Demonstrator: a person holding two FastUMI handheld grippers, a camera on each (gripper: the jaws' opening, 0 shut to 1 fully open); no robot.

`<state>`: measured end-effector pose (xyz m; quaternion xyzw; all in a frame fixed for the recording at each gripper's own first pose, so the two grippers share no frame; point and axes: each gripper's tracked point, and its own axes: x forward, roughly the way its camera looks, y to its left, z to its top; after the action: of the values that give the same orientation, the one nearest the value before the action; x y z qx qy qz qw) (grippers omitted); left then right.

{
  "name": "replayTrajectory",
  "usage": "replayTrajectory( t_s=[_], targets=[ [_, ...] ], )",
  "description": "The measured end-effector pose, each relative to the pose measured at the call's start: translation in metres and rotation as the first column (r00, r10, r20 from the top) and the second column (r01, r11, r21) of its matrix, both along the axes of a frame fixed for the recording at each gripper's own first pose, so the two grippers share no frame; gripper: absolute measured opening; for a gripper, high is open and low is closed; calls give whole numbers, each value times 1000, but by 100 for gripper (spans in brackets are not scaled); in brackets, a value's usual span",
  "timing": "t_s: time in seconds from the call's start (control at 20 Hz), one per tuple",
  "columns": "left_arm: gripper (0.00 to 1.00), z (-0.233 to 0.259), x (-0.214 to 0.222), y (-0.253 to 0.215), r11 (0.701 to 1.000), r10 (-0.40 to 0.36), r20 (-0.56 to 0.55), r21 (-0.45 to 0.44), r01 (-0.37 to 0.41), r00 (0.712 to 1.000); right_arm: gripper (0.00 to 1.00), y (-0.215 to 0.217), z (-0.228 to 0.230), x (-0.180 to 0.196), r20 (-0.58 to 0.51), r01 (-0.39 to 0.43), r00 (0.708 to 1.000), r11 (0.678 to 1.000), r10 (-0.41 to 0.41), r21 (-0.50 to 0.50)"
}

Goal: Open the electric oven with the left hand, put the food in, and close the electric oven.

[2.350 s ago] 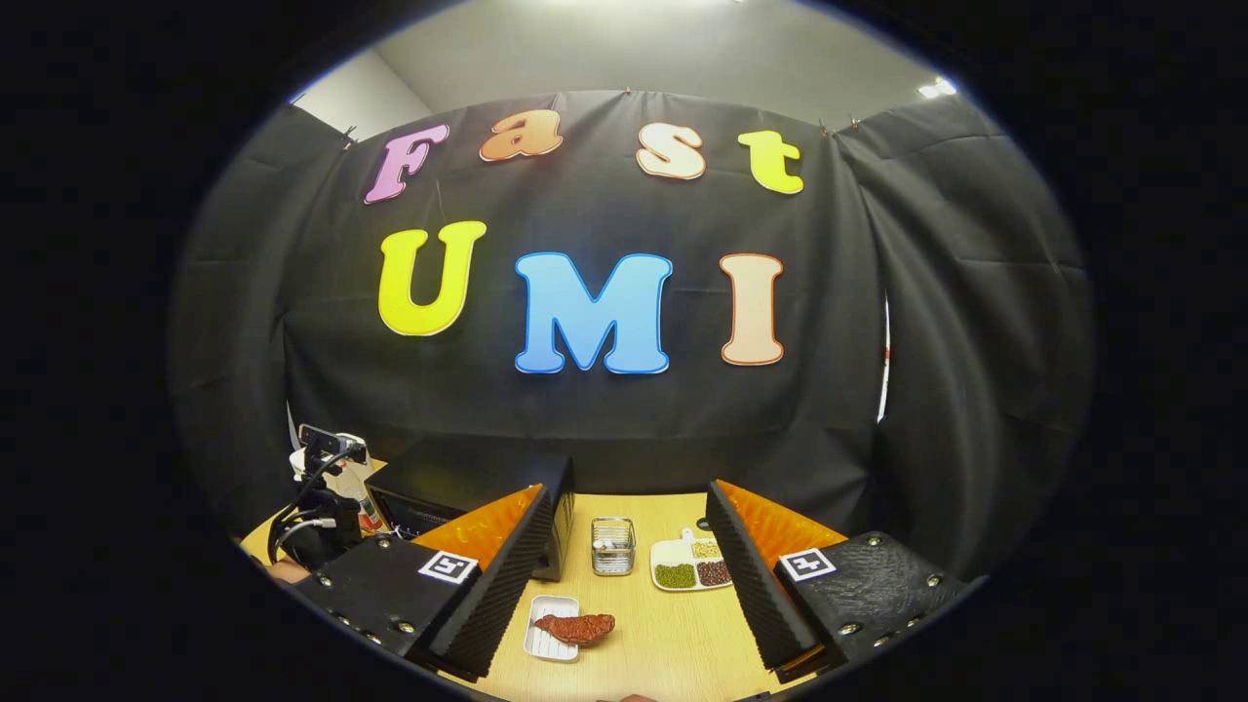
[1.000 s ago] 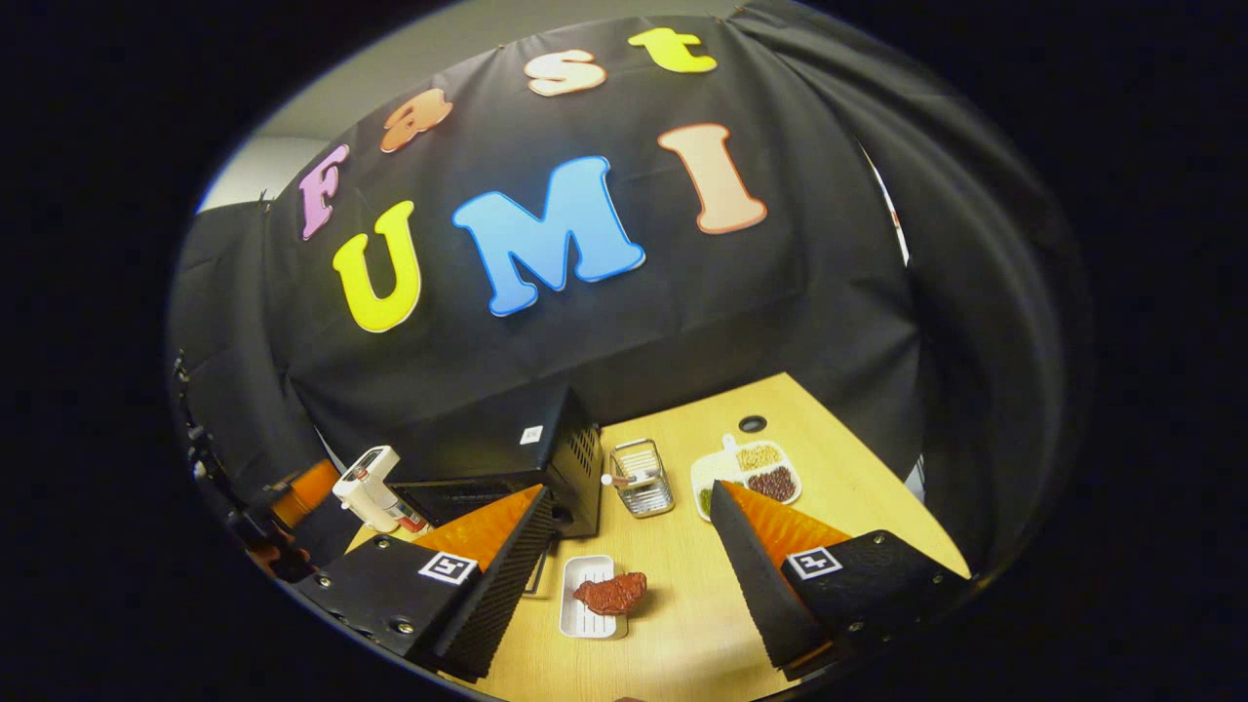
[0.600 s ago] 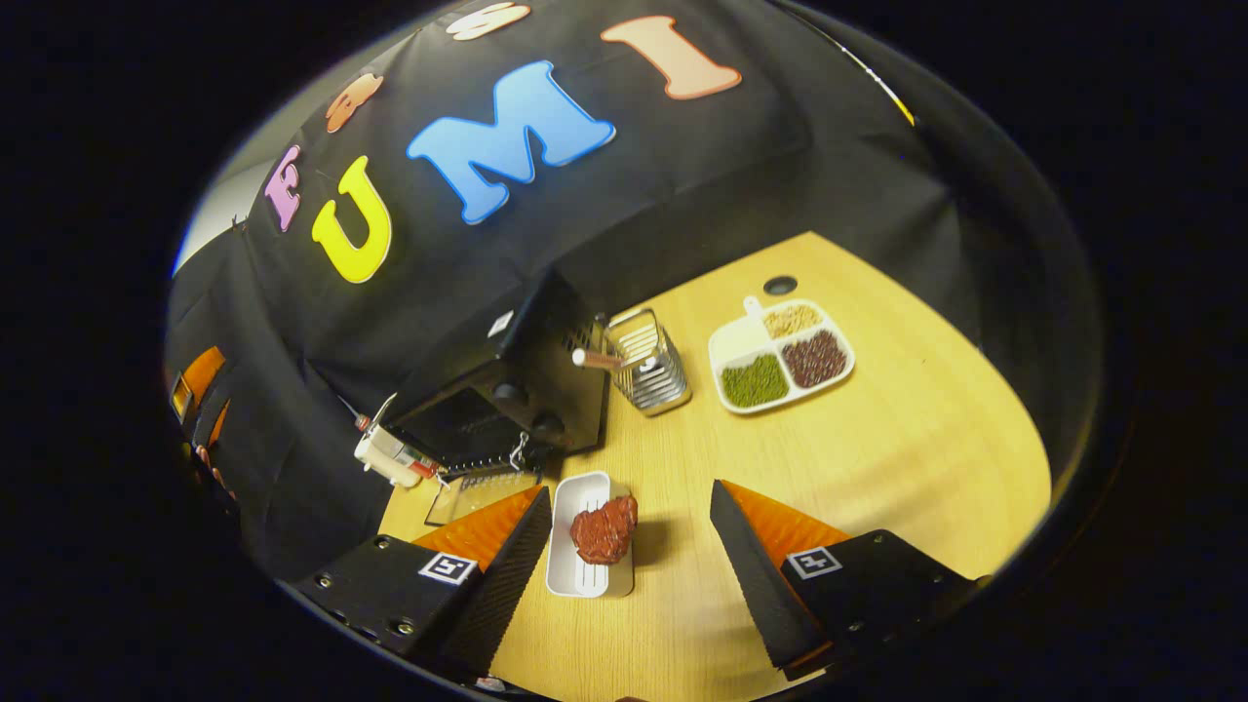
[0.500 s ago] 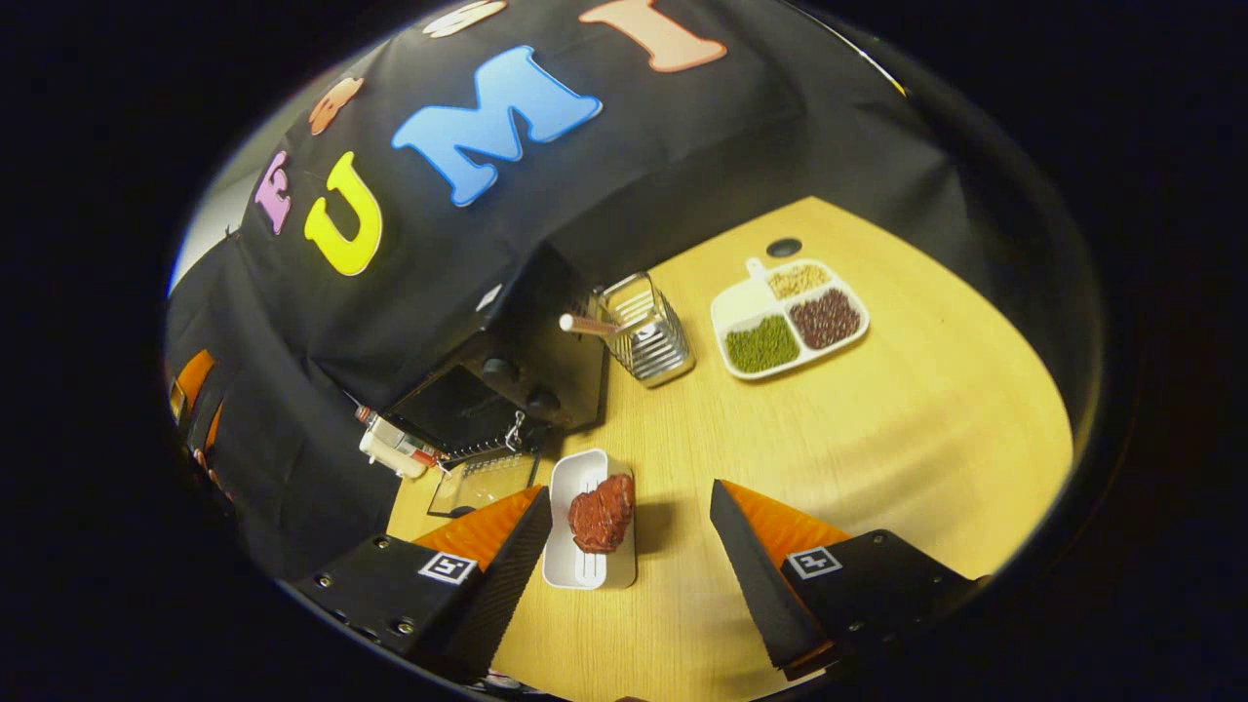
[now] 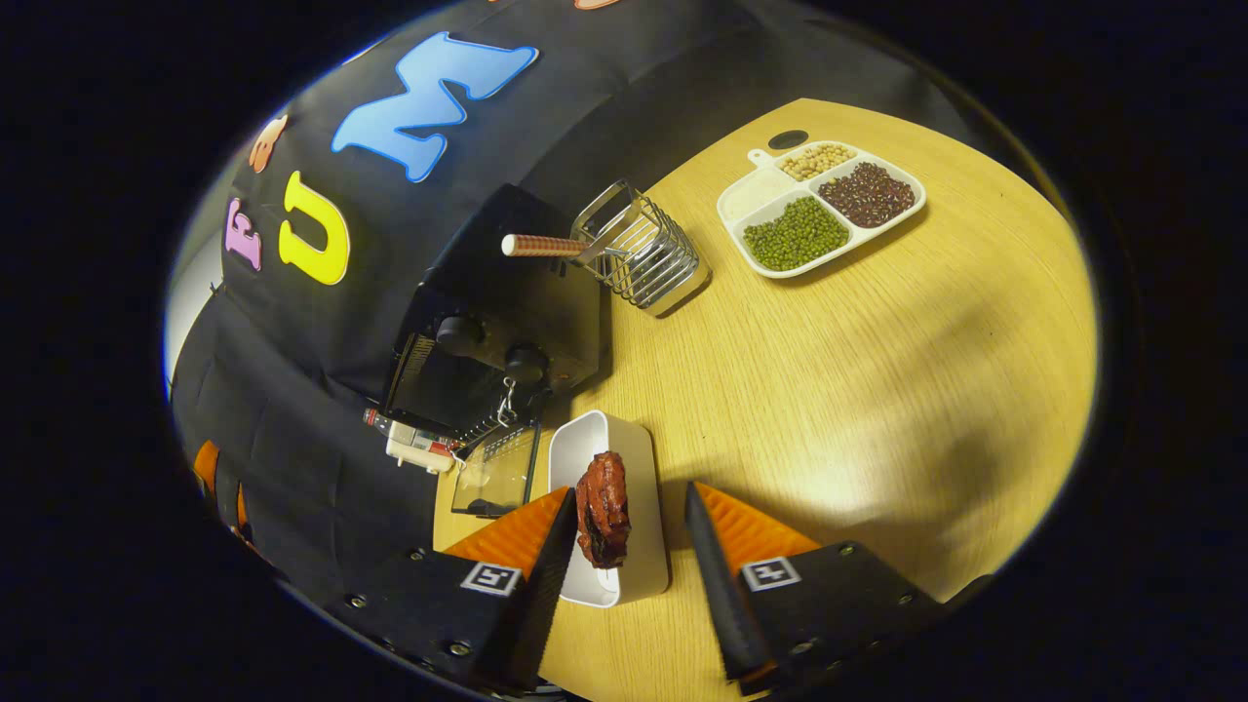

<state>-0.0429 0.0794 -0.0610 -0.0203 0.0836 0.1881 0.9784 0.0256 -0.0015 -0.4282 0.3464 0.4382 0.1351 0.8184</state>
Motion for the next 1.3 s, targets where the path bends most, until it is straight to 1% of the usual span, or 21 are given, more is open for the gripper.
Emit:
replayTrajectory(
  t_s=[0.05, 0.1, 0.15, 0.2, 0.25, 0.3, 0.35, 0.4, 0.45, 0.5, 0.55, 0.65, 0.7, 0.75, 0.8, 1.0, 1.1, 1.15, 1.25, 1.3],
  targets=[
    [100, 0, 0, 0, 1000, -8, -2, 12, 8, 1000, 63, -1, 5, 1, -3, 7, 1000, 1000, -7, 18],
    [100, 2, 2, 2, 1000, -15, -7, 23, 15, 1000, 40, 6, 2, 2, -7, 9, 1000, 999, -9, 31],
    [100, 0, 6, 2, 999, -24, -11, 29, 24, 1000, 35, 2, 3, 4, -21, 15, 1000, 999, -15, 32],
    [100, 1, 11, 2, 999, -37, -9, 28, 37, 999, 22, 9, 6, 1, -16, 5, 1000, 999, -4, 45],
    [100, 2, 15, 1, 998, -56, -5, 25, 56, 998, 23, 13, 13, 0, -2, -10, 1000, 997, 10, 81],
    [100, 1, 20, 0, 997, -74, -4, 21, 74, 997, 18, 27, -2, 7, 0, 12, 1000, 997, -12, 78],
    [100, -3, 26, -1, 996, -91, -7, 15, 91, 996, 9, 7, 18, 1, -1, 26, 1000, 997, -26, 76],
    [100, -3, 31, 0, 994, -107, -5, 12, 107, 994, 8, 10, 16, 2, -2, 39, 999, 997, -39, 73],
    [97, -3, 34, 1, 993, -121, 2, 7, 121, 993, 8, 10, 19, 0, -8, 51, 999, 996, -51, 76],
    [97, -3, 38, 0, 990, -140, 6, 0, 140, 990, 8, 12, 23, -1, -7, 67, 998, 994, -66, 84],
    [100, -6, 41, 1, 987, -159, 4, -3, 159, 987, 8, 12, 32, 0, 5, 84, 996, 992, -85, 95],
    [100, -12, 44, 2, 980, -200, -2, 1, 200, 980, 8, 15, 55, -2, 37, 110, 993, 986, -115, 124],
    [97, -13, 48, 0, 974, -227, 2, -6, 227, 974, 8, 17, 68, -3, 54, 123, 990, 983, -131, 138],
    [100, -13, 49, -1, 968, -252, 8, -16, 252, 968, 8, 20, 81, -4, 70, 137, 986, 979, -149, 153],
    [100, -13, 51, -1, 961, -274, 15, -24, 274, 962, 8, 24, 95, -6, 87, 151, 982, 973, -168, 175],
    [100, -14, 61, 2, 930, -366, 29, -27, 367, 930, 8, 52, 140, -3, 135, 179, 965, 940, -225, 290],
    [100, -19, 62, 2, 911, -411, 23, -32, 411, 911, 9, 67, 155, 5, 140, 197, 955, 914, -260, 354],
    [97, -20, 64, 5, 904, -427, 21, -29, 427, 904, 9, 76, 160, 11, 141, 206, 951, 902, -276, 379],
    [100, -20, 64, 10, 894, -448, 23, -29, 448, 894, 8, 95, 162, 24, 134, 216, 947, 885, -293, 413],
    [100, -20, 63, 15, 891, -452, 22, -27, 453, 892, 8, 105, 161, 29, 129, 215, 947, 882, -293, 420]
  ],
)
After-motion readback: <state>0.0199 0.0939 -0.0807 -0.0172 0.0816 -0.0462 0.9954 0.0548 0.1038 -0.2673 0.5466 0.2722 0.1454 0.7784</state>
